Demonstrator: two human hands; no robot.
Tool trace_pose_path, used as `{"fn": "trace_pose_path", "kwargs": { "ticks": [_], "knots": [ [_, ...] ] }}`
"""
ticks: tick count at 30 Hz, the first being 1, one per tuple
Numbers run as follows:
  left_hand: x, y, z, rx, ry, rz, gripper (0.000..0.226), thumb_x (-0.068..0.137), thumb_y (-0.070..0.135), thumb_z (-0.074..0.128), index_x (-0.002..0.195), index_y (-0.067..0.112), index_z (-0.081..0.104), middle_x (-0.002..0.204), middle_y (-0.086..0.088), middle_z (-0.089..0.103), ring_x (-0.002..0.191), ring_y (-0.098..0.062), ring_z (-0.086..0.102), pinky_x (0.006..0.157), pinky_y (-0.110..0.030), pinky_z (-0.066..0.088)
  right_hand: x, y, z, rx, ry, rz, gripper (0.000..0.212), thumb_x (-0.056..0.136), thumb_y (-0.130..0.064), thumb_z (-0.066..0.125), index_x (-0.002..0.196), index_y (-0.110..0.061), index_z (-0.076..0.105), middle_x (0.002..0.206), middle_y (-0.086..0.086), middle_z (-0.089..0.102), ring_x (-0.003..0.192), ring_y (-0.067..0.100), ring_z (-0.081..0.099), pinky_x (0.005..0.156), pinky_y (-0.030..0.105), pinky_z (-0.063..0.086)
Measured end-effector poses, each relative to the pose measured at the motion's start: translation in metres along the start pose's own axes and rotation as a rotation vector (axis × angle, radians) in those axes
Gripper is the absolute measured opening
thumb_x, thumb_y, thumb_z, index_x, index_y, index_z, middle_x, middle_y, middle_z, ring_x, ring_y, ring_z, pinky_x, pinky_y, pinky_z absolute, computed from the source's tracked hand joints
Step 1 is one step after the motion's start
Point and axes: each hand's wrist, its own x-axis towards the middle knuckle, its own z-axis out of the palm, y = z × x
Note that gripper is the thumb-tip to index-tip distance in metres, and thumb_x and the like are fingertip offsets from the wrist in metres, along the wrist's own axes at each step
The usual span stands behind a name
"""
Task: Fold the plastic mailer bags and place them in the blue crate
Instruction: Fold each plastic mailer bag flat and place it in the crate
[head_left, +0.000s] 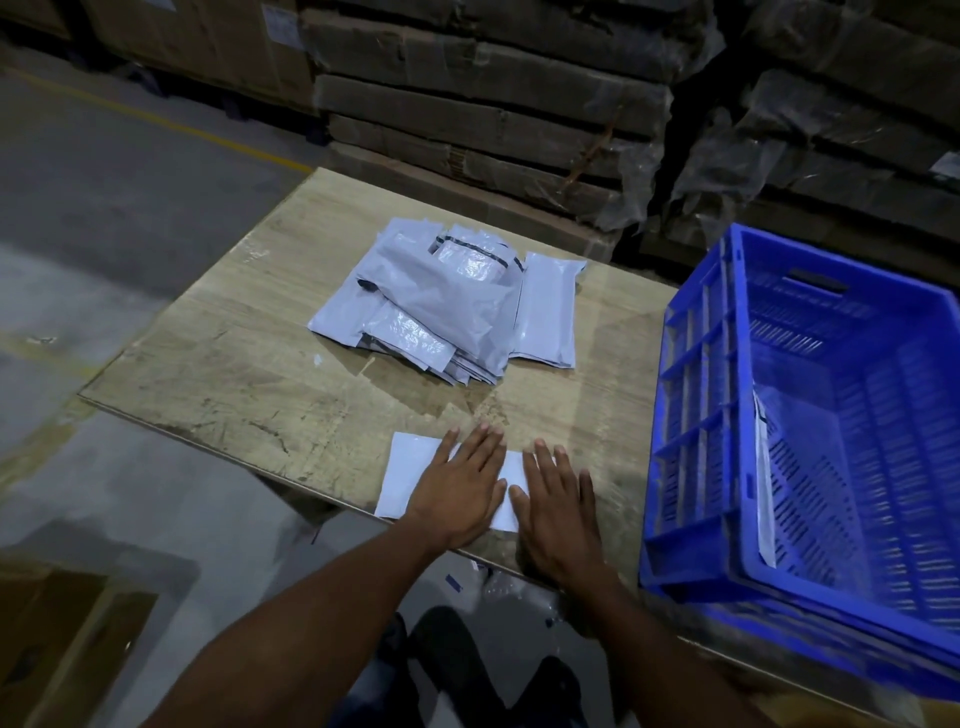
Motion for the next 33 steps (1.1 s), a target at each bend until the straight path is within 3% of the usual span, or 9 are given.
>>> {"fn": "trace_pose_path", "kwargs": {
  "ticks": [3, 8, 12, 15, 18, 20, 25, 29, 33],
  "knots": [
    [-0.001, -0.002, 0.008, 0.001, 0.053, -0.001, 0.064, 0.107, 0.043, 0.02, 0.156, 0.009, 0.044, 0.164, -0.008, 0.038, 0.156, -0.024, 0.026, 0.125, -0.051, 0.018, -0.001, 0.001, 0.007, 0.006, 0.073, 0.016, 0.066, 0.104, -0.055, 0.002, 0.159, -0.025, 0.023, 0.168, -0.003, 0.013, 0.155, 0.021, 0.01, 0.121, 0.051, 0.016],
    [-0.001, -0.001, 0.011, -0.024, 0.087, 0.007, 0.062, 0.106, 0.042, 0.027, 0.154, 0.008, 0.046, 0.162, -0.009, 0.041, 0.153, -0.026, 0.032, 0.122, -0.052, 0.031, -0.001, 0.0, 0.012, 0.012, 0.134, 0.018, 0.059, 0.106, -0.051, 0.019, 0.158, -0.025, 0.027, 0.168, -0.002, 0.015, 0.155, 0.021, 0.012, 0.121, 0.053, 0.021],
    [0.001, -0.001, 0.013, -0.016, 0.111, 0.012, 0.062, 0.105, 0.042, 0.028, 0.155, 0.009, 0.044, 0.163, -0.009, 0.04, 0.154, -0.025, 0.03, 0.123, -0.051, 0.03, -0.001, 0.001, 0.013, 0.023, 0.089, 0.011, 0.061, 0.105, -0.05, 0.015, 0.16, -0.024, 0.019, 0.17, 0.0, 0.007, 0.156, 0.022, 0.006, 0.121, 0.057, 0.019],
    [0.0, 0.0, 0.013, -0.013, 0.099, -0.001, 0.062, 0.105, 0.042, 0.027, 0.156, 0.009, 0.043, 0.165, -0.008, 0.037, 0.155, -0.025, 0.028, 0.123, -0.051, 0.029, -0.001, 0.002, 0.011, 0.001, 0.067, 0.015, 0.061, 0.105, -0.054, 0.006, 0.161, -0.029, 0.004, 0.17, 0.0, 0.003, 0.156, 0.026, 0.003, 0.119, 0.064, 0.013],
    [-0.001, -0.001, 0.011, -0.015, 0.097, 0.0, 0.064, 0.106, 0.042, 0.026, 0.16, 0.008, 0.033, 0.167, -0.009, 0.032, 0.157, -0.024, 0.022, 0.124, -0.049, 0.024, -0.004, 0.002, 0.009, -0.054, 0.012, -0.007, 0.058, 0.104, -0.056, 0.003, 0.159, -0.038, 0.007, 0.17, -0.002, 0.0, 0.156, 0.03, 0.002, 0.116, 0.07, 0.011],
    [-0.005, -0.002, 0.01, -0.046, 0.11, -0.008, 0.068, 0.106, 0.044, 0.029, 0.161, 0.005, 0.029, 0.167, -0.011, 0.032, 0.157, -0.024, 0.022, 0.124, -0.046, 0.02, -0.006, 0.005, 0.007, -0.054, -0.023, -0.027, 0.057, 0.104, -0.057, 0.006, 0.158, -0.041, 0.006, 0.169, -0.005, -0.009, 0.156, 0.027, -0.005, 0.116, 0.07, 0.007],
    [-0.029, -0.015, 0.011, -0.059, 0.112, -0.113, 0.066, 0.103, 0.052, 0.034, 0.149, 0.007, 0.051, 0.161, -0.015, 0.041, 0.152, -0.032, 0.034, 0.121, -0.048, 0.021, -0.004, 0.005, 0.002, -0.046, -0.058, -0.015, 0.058, 0.103, -0.059, 0.008, 0.158, -0.042, 0.0, 0.165, -0.011, -0.023, 0.153, 0.022, -0.019, 0.117, 0.067, -0.005],
    [-0.045, -0.026, 0.015, -0.049, 0.099, -0.16, 0.071, 0.104, 0.054, 0.029, 0.159, 0.01, 0.036, 0.169, -0.013, 0.027, 0.157, -0.03, 0.021, 0.124, -0.05, 0.019, -0.006, 0.003, -0.001, -0.02, -0.062, -0.01, 0.058, 0.103, -0.058, 0.009, 0.158, -0.042, -0.002, 0.165, -0.011, -0.023, 0.152, 0.021, -0.022, 0.117, 0.066, -0.007],
    [-0.045, -0.027, 0.013, -0.08, 0.089, -0.181, 0.071, 0.103, 0.053, 0.032, 0.158, 0.008, 0.038, 0.168, -0.012, 0.03, 0.156, -0.029, 0.024, 0.124, -0.048, 0.018, -0.006, 0.001, -0.002, -0.008, -0.071, -0.008, 0.058, 0.103, -0.058, 0.009, 0.158, -0.043, -0.002, 0.165, -0.012, -0.023, 0.152, 0.02, -0.022, 0.117, 0.066, -0.008]
  ]
}}
